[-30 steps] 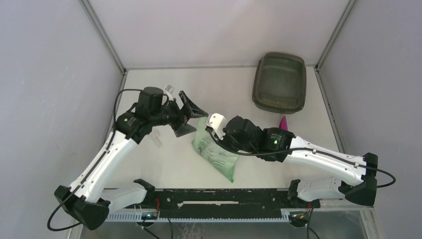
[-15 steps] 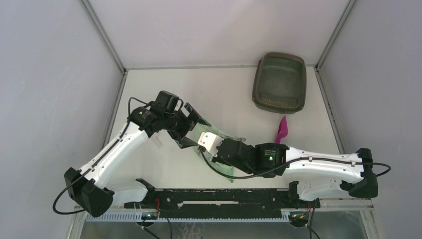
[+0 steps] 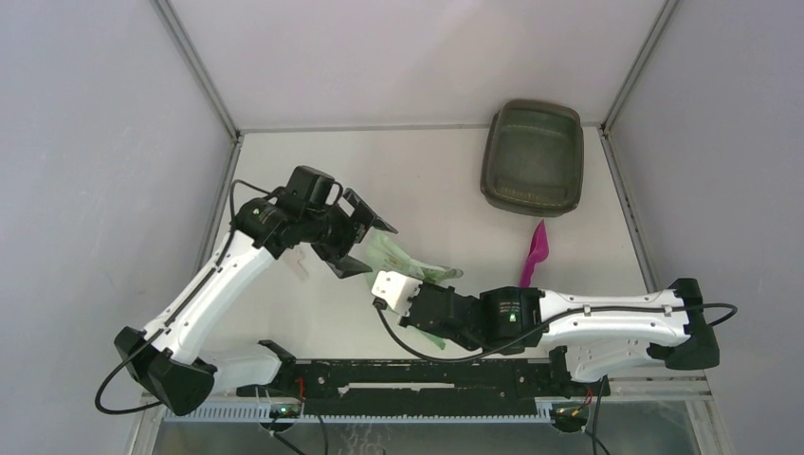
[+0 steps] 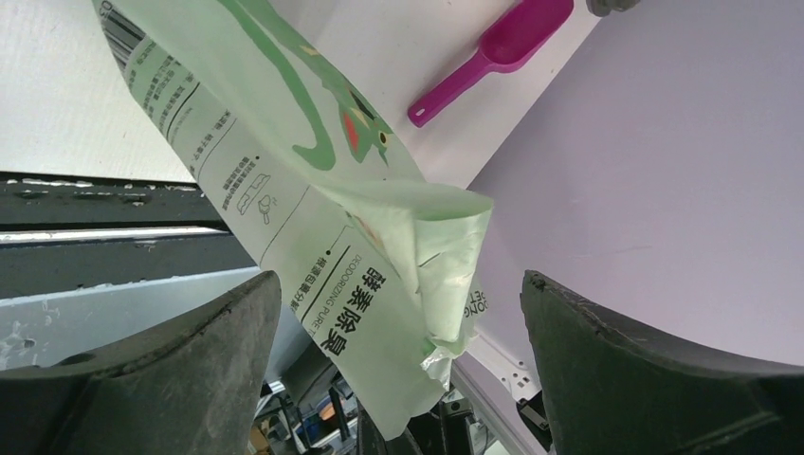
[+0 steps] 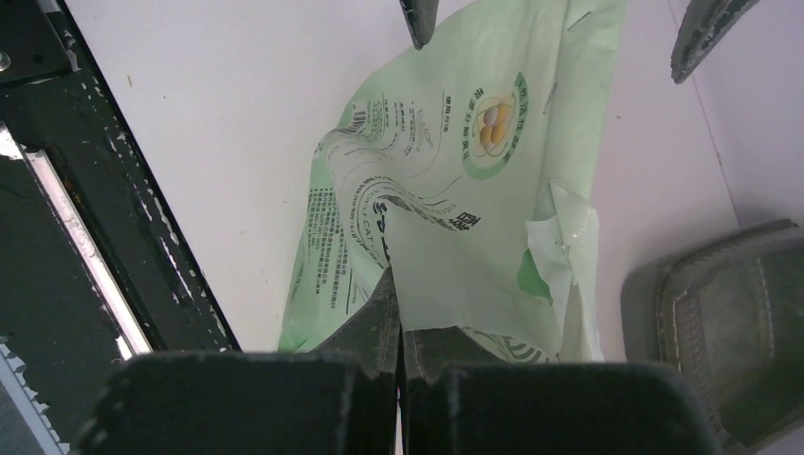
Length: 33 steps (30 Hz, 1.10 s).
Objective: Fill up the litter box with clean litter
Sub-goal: Open the cat litter bag at the center of the board.
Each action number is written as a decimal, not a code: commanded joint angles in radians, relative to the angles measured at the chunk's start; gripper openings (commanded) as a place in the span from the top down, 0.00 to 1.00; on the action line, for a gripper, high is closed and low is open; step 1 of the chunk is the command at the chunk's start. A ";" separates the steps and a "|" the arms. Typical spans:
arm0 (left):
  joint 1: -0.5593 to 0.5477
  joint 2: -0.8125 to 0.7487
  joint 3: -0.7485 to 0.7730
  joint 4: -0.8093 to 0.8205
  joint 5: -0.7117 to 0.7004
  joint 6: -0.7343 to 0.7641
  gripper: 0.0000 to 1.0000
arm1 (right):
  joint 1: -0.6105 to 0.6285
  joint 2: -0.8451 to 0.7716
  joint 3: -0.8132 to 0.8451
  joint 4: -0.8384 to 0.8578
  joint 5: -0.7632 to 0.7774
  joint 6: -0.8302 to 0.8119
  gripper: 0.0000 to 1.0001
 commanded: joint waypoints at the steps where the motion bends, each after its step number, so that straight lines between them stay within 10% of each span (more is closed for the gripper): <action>1: -0.001 -0.038 0.000 -0.041 -0.026 -0.035 0.00 | 0.024 0.006 0.005 0.031 0.028 0.020 1.00; 15: -0.005 -0.012 -0.063 0.009 -0.031 -0.018 0.16 | 0.084 0.039 0.004 0.054 0.053 0.032 1.00; 25: -0.005 -0.003 -0.099 0.079 -0.002 -0.008 0.96 | 0.100 0.026 0.003 0.053 0.073 0.036 1.00; 33: 0.041 0.064 -0.004 0.215 0.024 0.092 1.00 | -0.006 0.001 0.002 0.139 -0.015 -0.021 1.00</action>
